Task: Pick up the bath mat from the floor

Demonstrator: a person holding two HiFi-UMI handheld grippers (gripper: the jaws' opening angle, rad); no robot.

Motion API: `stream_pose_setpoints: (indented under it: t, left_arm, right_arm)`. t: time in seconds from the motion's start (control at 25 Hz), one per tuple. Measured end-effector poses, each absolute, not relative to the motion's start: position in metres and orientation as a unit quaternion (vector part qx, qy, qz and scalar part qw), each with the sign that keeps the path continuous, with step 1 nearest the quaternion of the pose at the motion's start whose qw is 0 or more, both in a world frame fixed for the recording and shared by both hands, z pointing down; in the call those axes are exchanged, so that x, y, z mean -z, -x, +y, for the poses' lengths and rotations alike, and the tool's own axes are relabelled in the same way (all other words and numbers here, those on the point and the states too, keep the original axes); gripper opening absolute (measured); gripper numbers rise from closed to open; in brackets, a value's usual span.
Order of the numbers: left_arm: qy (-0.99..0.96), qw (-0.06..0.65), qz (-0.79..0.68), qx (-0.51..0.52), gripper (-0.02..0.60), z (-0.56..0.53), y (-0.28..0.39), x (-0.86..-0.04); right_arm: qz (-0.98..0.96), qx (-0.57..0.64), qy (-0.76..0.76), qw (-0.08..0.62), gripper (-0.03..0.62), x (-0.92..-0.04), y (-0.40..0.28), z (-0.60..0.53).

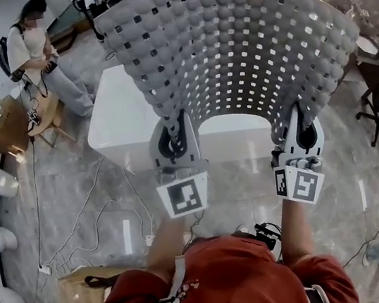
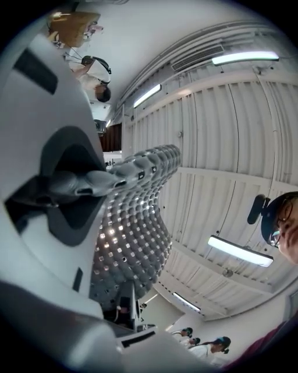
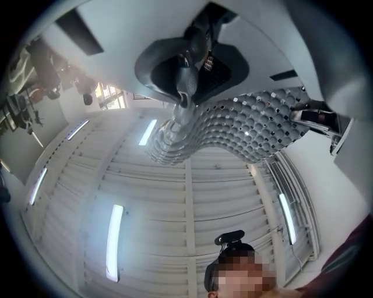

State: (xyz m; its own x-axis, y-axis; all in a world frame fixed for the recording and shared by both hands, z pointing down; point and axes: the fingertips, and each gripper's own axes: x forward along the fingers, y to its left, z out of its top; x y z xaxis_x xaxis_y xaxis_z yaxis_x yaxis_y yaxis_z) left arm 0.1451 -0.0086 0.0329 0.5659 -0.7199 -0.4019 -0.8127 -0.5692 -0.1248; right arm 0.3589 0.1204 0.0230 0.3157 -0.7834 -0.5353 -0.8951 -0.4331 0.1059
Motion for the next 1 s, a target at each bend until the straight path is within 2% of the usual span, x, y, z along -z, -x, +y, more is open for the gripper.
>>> stream_pose_setpoints:
  t: [1.0]
  left_arm:
    - [0.869,0.148,0.442,-0.166,0.080,-0.0091,-0.1345,-0.0370]
  right_arm:
    - [0.510,-0.270,0.810,0.105,0.051,-0.0246,-0.3522,0.1218]
